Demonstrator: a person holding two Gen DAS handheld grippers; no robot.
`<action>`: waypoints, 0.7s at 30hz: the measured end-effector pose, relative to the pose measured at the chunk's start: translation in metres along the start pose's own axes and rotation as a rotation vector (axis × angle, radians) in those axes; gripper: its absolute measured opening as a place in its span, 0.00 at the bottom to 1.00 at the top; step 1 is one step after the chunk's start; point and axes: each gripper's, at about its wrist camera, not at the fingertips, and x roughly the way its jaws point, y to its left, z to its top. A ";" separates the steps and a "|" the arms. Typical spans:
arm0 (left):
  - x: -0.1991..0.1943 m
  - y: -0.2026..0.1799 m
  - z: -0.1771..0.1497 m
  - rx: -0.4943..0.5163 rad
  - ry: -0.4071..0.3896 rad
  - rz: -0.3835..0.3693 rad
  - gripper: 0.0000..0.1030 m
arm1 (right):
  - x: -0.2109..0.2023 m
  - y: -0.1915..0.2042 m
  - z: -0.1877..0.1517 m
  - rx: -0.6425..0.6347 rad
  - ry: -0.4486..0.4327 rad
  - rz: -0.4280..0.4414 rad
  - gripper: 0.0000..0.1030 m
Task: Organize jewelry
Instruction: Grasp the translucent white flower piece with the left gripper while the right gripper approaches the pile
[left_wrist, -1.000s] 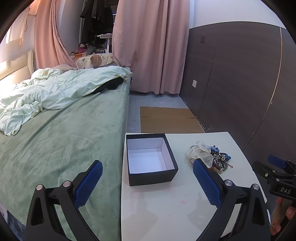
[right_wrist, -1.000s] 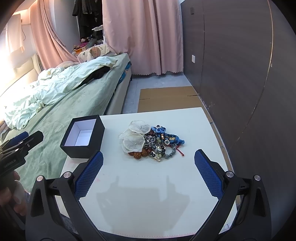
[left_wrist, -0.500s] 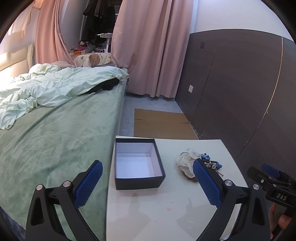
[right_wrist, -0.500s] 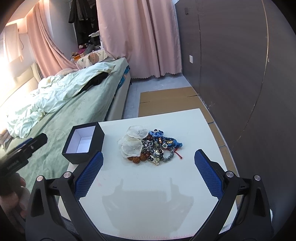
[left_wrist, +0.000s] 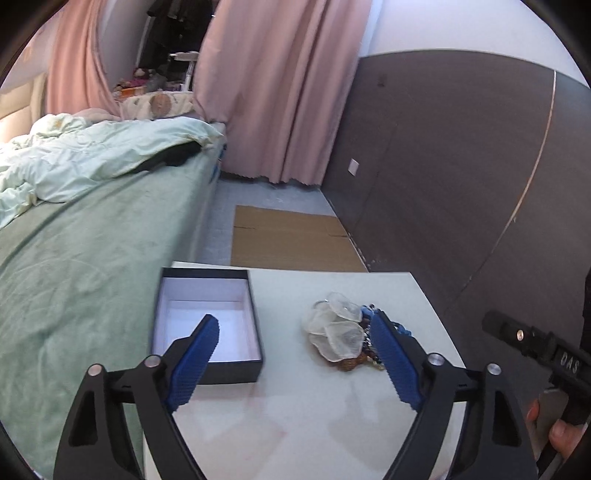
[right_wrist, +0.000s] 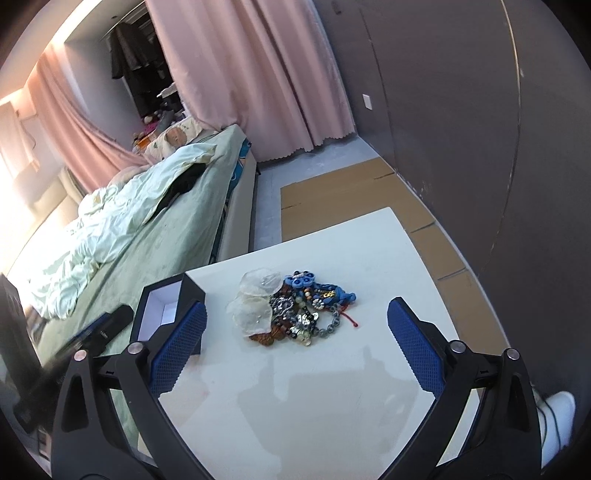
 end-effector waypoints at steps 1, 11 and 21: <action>0.005 -0.003 -0.001 0.010 0.009 -0.005 0.75 | 0.003 -0.004 0.002 0.011 0.007 0.001 0.87; 0.066 -0.022 -0.011 0.065 0.143 -0.073 0.60 | 0.043 -0.038 0.014 0.149 0.109 0.058 0.64; 0.127 -0.034 -0.022 0.100 0.261 -0.087 0.53 | 0.083 -0.057 0.023 0.235 0.174 0.128 0.59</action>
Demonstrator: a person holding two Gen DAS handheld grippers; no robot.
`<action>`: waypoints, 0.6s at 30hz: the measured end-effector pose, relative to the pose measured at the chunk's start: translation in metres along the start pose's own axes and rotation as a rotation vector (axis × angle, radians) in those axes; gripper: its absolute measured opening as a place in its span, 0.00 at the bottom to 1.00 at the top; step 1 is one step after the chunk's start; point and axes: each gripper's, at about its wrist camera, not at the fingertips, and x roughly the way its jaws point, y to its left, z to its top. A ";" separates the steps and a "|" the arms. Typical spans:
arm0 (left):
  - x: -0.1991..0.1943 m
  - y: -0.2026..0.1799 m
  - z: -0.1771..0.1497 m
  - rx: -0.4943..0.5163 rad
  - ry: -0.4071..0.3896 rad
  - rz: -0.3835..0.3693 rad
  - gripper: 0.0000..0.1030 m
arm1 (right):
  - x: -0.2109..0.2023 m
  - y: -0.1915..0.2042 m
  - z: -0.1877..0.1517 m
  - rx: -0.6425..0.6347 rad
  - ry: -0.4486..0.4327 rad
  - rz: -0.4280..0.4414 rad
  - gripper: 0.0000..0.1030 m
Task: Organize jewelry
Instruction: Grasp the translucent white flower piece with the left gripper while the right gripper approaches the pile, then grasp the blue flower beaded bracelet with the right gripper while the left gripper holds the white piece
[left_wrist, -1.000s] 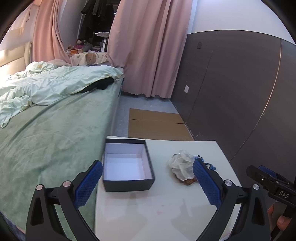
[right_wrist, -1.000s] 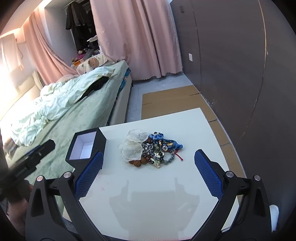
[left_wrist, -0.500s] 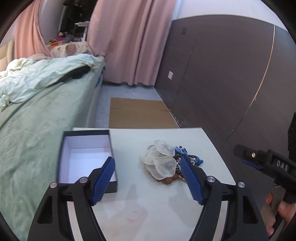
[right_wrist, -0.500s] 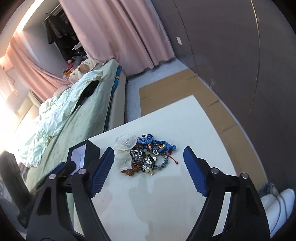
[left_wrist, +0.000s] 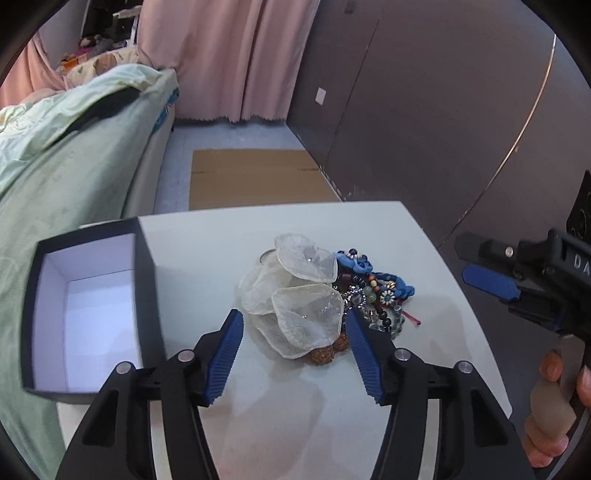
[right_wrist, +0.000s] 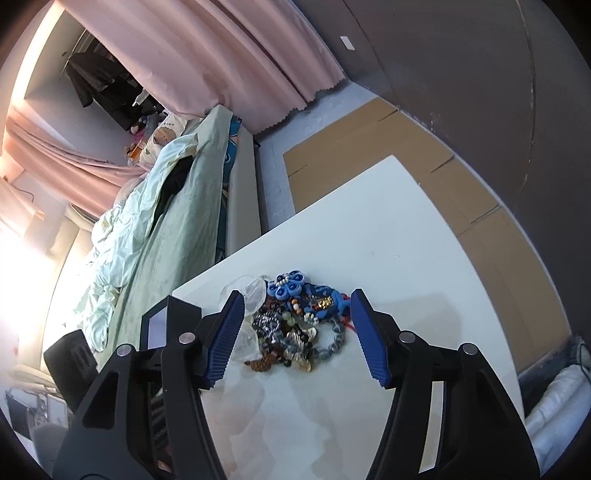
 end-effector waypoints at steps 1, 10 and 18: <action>0.003 -0.002 0.001 0.017 -0.004 0.024 0.53 | 0.003 -0.001 0.002 0.006 0.007 0.004 0.59; 0.031 0.000 0.002 0.019 0.072 -0.002 0.34 | 0.030 -0.001 0.005 0.030 0.063 0.034 0.59; 0.022 0.011 0.006 -0.022 0.050 -0.030 0.00 | 0.050 0.006 0.007 0.013 0.089 0.035 0.59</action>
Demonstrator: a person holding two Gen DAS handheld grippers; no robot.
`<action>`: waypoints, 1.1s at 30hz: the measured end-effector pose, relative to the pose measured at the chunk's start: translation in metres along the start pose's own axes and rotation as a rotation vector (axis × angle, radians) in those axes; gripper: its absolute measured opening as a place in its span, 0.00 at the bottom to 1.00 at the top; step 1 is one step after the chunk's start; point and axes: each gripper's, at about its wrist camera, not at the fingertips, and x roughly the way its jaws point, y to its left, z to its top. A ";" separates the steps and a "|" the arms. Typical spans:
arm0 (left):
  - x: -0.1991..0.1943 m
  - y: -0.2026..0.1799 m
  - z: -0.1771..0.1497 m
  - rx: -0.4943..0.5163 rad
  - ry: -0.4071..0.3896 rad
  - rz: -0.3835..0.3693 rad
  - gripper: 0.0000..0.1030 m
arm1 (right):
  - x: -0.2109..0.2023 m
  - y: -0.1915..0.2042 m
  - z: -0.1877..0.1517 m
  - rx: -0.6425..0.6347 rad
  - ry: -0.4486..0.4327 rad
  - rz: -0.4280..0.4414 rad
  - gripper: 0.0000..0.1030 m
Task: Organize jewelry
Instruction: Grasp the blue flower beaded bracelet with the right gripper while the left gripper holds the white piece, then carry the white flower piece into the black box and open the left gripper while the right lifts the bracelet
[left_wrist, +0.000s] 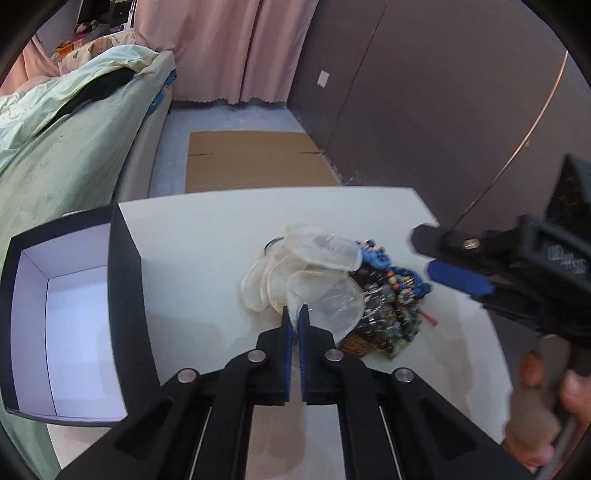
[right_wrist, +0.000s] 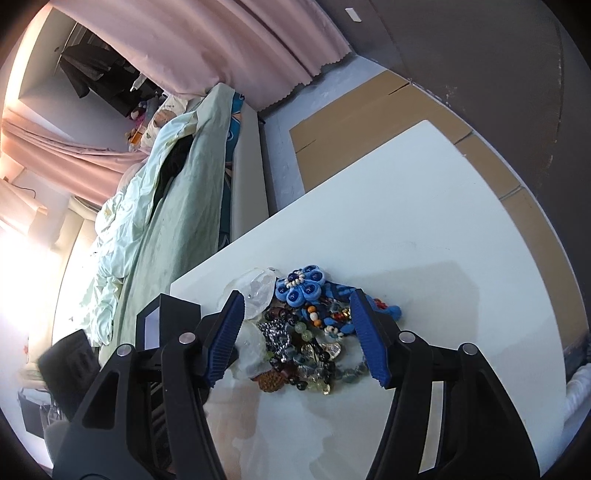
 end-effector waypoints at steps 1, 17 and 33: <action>-0.006 0.000 0.001 0.001 -0.016 -0.003 0.00 | 0.002 0.001 0.001 -0.005 -0.001 -0.001 0.59; -0.060 0.034 0.014 -0.087 -0.133 -0.053 0.00 | 0.050 0.026 -0.002 -0.160 0.023 -0.147 0.59; -0.111 0.056 0.012 -0.142 -0.211 -0.077 0.00 | 0.007 0.030 -0.004 -0.099 -0.043 -0.004 0.33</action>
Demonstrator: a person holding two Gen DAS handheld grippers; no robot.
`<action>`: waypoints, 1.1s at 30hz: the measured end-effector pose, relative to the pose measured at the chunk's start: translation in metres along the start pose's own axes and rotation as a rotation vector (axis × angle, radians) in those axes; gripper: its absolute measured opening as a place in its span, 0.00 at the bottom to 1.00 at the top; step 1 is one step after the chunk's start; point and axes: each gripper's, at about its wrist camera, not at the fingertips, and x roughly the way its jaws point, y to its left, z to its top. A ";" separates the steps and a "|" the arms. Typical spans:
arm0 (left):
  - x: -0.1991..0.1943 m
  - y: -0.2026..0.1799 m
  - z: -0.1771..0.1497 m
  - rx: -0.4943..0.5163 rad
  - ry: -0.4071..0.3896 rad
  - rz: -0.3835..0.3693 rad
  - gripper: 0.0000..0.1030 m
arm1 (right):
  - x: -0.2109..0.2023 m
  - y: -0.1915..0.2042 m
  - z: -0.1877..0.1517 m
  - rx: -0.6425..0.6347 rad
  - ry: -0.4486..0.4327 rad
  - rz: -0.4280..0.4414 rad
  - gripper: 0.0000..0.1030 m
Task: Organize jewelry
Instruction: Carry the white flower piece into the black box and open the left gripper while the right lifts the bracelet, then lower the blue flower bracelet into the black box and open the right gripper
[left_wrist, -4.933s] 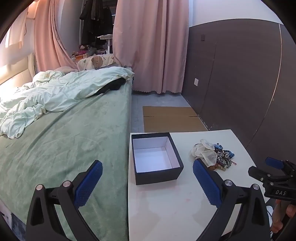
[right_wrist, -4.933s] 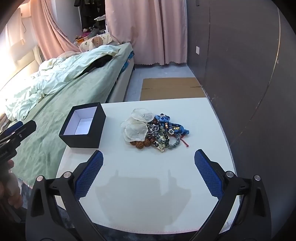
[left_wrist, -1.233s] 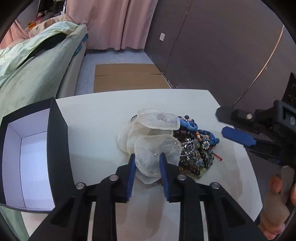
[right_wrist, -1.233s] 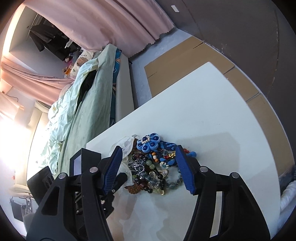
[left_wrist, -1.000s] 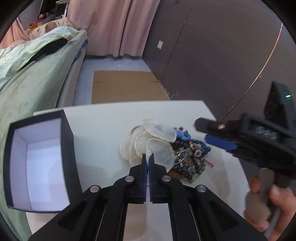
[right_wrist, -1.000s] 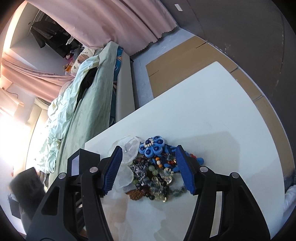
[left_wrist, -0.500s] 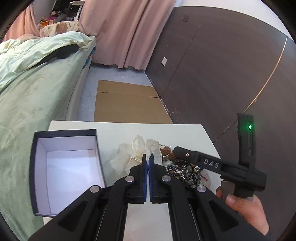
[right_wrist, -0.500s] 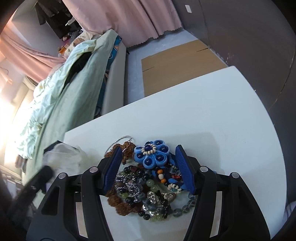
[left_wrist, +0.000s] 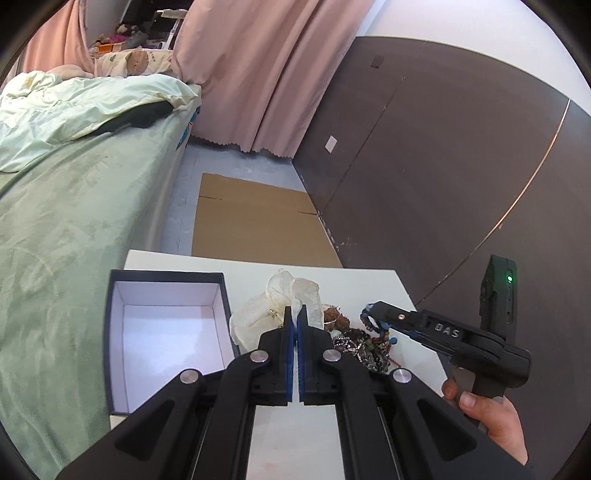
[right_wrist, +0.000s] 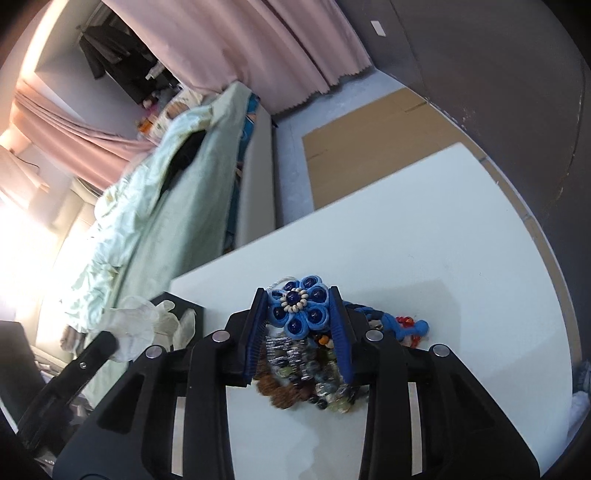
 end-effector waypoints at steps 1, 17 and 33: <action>-0.005 0.001 0.000 -0.002 -0.009 0.000 0.00 | -0.005 0.002 0.000 -0.001 -0.010 0.012 0.33; -0.063 0.030 -0.001 -0.046 -0.095 0.062 0.00 | -0.075 0.050 -0.017 -0.077 -0.149 0.166 0.32; -0.076 0.052 0.005 -0.056 -0.188 0.126 0.92 | -0.051 0.105 -0.038 -0.136 -0.116 0.281 0.32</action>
